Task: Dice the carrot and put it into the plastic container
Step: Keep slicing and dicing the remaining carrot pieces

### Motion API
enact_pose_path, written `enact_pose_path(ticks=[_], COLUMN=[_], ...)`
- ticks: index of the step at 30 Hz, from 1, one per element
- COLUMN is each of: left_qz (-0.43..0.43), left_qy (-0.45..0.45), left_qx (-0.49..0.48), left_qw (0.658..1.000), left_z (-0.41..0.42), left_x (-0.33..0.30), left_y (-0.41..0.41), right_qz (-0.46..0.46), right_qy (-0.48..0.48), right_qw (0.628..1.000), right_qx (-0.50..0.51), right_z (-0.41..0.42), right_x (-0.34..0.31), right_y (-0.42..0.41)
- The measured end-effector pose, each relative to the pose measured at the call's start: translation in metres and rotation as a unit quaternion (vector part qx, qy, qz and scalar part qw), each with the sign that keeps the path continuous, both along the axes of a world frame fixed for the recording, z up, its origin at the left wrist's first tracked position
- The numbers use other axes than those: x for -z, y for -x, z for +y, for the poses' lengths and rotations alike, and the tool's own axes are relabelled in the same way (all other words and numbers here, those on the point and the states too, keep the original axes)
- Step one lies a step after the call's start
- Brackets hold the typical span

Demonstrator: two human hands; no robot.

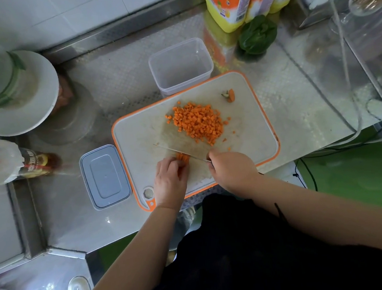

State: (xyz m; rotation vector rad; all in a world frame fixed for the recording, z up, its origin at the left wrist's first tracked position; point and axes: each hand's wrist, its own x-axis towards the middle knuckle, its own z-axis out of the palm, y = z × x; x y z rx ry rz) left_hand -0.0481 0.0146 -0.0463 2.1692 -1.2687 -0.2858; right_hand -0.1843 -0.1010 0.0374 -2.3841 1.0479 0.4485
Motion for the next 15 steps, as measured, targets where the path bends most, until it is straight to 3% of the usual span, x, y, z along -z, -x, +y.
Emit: enact_pose_path(ticks=[7, 15], left_qz=[0.003, -0.001], left_qy=[0.019, 0.005], left_qx=[0.019, 0.037], left_qw=[1.000, 0.999], left_z=[0.002, 0.003], left_x=[0.007, 0.000], left_y=[-0.005, -0.007], right_qz=[0.067, 0.030], right_qy=[-0.044, -0.114], right_qw=[0.997, 0.991], right_qx=[0.013, 0.069], right_z=[0.002, -0.012], right_x=[0.005, 0.010], right_y=[-0.009, -0.005])
